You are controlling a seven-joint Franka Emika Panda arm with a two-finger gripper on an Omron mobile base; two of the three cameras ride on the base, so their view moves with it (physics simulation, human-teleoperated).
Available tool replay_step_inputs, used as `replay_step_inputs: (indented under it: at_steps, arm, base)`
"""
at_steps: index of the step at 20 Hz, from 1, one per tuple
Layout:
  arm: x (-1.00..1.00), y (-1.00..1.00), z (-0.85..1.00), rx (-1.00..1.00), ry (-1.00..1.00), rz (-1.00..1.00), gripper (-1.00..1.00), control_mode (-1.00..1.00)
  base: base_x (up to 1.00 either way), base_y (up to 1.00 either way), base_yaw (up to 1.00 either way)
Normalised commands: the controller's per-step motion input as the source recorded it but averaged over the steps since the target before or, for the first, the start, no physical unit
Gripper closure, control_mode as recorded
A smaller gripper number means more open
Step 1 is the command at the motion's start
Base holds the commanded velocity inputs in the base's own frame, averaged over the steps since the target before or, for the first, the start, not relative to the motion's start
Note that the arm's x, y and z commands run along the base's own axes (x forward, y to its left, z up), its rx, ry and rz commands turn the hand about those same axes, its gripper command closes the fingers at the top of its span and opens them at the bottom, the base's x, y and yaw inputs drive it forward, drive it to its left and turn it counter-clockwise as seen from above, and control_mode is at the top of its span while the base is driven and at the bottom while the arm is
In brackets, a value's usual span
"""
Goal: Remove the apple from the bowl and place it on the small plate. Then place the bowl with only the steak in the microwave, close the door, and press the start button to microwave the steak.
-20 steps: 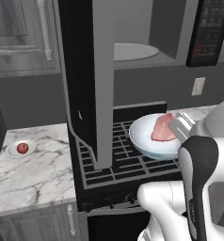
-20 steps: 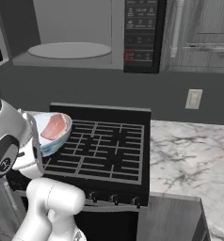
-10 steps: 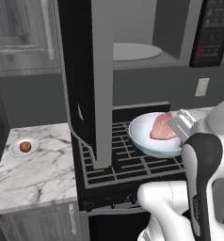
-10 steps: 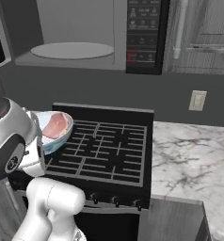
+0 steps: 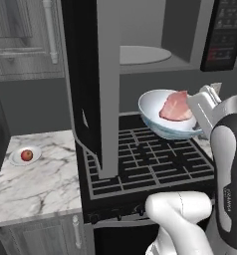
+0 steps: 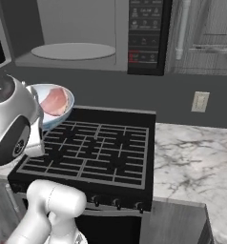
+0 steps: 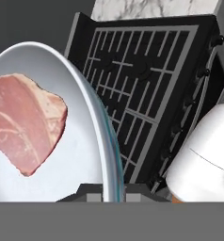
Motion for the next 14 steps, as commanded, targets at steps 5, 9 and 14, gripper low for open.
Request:
replay_step_inputs:
  at_steps: [5, 9, 14]
  arm:
    - [0.03, 0.0, 0.76, 0.11, -0.05, 0.0, 1.0, -1.0]
    - [0.03, 0.0, 0.51, 0.06, -0.05, -0.01, 1.0, -1.0]
    - [0.48, 0.0, 0.33, 0.0, 0.0, -0.04, 1.0, -1.0]
  base:
    - [0.0, 0.0, 0.0]
    - [0.0, 0.0, 0.0]
    - [0.0, 0.0, 0.0]
